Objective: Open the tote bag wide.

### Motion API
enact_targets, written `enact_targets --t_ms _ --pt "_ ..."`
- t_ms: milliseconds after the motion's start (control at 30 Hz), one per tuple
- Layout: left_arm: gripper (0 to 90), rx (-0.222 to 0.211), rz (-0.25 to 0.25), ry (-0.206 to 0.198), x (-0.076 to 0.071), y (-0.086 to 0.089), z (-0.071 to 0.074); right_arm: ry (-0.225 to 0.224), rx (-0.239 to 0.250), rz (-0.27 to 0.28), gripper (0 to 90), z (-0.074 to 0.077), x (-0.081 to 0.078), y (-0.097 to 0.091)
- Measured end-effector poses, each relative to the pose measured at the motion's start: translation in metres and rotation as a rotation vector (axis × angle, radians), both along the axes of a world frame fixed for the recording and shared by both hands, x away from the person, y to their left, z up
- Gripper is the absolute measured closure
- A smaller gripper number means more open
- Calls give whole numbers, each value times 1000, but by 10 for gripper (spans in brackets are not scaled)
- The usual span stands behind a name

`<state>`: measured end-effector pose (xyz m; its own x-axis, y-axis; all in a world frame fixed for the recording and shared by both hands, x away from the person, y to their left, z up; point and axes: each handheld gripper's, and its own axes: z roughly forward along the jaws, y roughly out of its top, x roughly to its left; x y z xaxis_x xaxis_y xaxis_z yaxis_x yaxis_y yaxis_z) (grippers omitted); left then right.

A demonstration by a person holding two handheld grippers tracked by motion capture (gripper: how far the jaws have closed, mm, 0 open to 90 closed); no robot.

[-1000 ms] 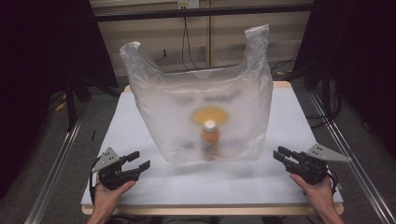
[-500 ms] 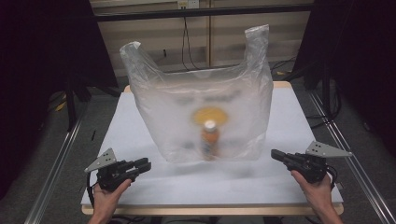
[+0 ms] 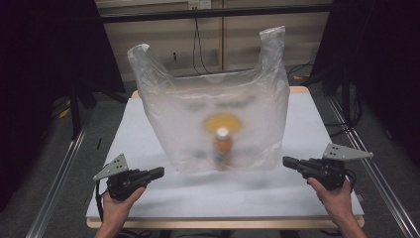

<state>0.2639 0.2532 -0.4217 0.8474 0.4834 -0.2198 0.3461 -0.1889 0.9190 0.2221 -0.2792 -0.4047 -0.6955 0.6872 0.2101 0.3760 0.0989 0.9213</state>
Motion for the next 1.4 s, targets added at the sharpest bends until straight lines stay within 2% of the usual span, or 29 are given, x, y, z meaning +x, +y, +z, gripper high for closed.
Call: enact_targets --t_ms 133,167,233,333,367,433,467,567,733,833,933,1100,1167,1200,1400 --pt "900 10 -15 2 1 -6 6 -15 21 17 900 14 4 4" --pt "900 -3 -18 4 1 -9 8 -15 21 17 900 14 4 4" --pt "900 6 -29 -5 3 -12 13 -16 17 18 900 19 8 8" --pt "900 -10 -29 -16 6 -17 22 -20 18 33 900 25 11 13" --pt "900 -9 -33 -29 8 -21 30 -32 23 48 900 32 13 17" --pt "900 -16 -39 -33 8 -23 33 -40 24 50 900 36 14 18" --pt "900 -26 -37 -40 10 -27 40 -52 34 57 900 44 15 20" --pt "900 -19 -47 -56 14 -31 48 -61 28 73 900 54 18 24" --pt "900 -33 -41 -59 20 -34 56 -81 36 92 900 68 24 28" --pt "900 -43 -31 -67 26 -35 66 -98 43 94 900 78 28 30" --pt "900 -48 -30 -80 28 -36 72 -119 44 100 900 88 33 33" --pt "900 -55 -37 -119 32 -41 94 -147 61 110 900 106 41 38" --pt "900 -62 -35 -127 33 -43 98 -162 65 118 900 113 43 41" --pt "900 -56 -37 -136 33 -43 102 -162 65 118 900 113 43 41" --pt "900 -67 -34 -167 42 -53 122 -178 48 132 900 140 54 55"
